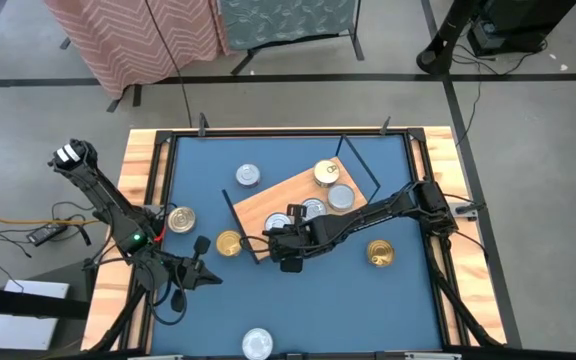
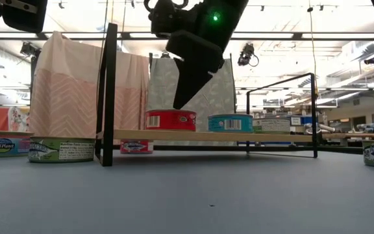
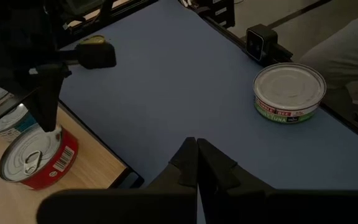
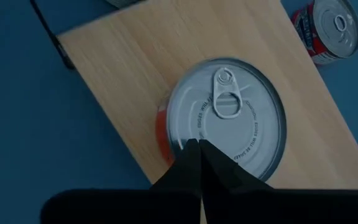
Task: Stack canned seafood by type on shelf
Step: Put the red tuna can on the shelf
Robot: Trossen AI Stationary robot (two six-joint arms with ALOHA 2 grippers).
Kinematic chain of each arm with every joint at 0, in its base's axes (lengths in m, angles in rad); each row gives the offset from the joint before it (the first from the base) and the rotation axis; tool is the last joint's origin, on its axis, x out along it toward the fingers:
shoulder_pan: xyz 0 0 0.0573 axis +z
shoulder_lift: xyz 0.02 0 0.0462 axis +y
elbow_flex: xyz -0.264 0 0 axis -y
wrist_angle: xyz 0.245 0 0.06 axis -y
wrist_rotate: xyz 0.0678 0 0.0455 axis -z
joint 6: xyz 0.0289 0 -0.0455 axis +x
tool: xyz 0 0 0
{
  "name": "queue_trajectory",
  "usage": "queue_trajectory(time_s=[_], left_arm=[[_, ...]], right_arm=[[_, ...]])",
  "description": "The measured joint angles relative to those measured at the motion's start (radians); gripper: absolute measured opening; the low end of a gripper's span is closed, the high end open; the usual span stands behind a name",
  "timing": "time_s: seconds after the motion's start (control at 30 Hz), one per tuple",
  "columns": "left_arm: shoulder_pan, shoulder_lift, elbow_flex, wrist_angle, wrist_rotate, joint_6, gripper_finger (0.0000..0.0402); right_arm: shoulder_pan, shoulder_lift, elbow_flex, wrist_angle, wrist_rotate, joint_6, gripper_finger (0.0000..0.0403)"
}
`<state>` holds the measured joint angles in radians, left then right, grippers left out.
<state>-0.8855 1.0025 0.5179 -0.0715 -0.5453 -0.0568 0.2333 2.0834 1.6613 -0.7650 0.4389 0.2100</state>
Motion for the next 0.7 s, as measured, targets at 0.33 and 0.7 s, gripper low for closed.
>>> queue_trajectory(time_s=[0.33,0.7], left_arm=[[0.0,0.0,0.0,-0.001,0.0,0.0,0.0004],[0.0,0.0,0.0,-0.002,0.0,0.0,0.0004]], right_arm=[[0.008,-0.004,-0.042,0.017,0.007,0.024,0.0002],[0.017,-0.004,-0.043,0.005,-0.003,0.049,0.0002]])
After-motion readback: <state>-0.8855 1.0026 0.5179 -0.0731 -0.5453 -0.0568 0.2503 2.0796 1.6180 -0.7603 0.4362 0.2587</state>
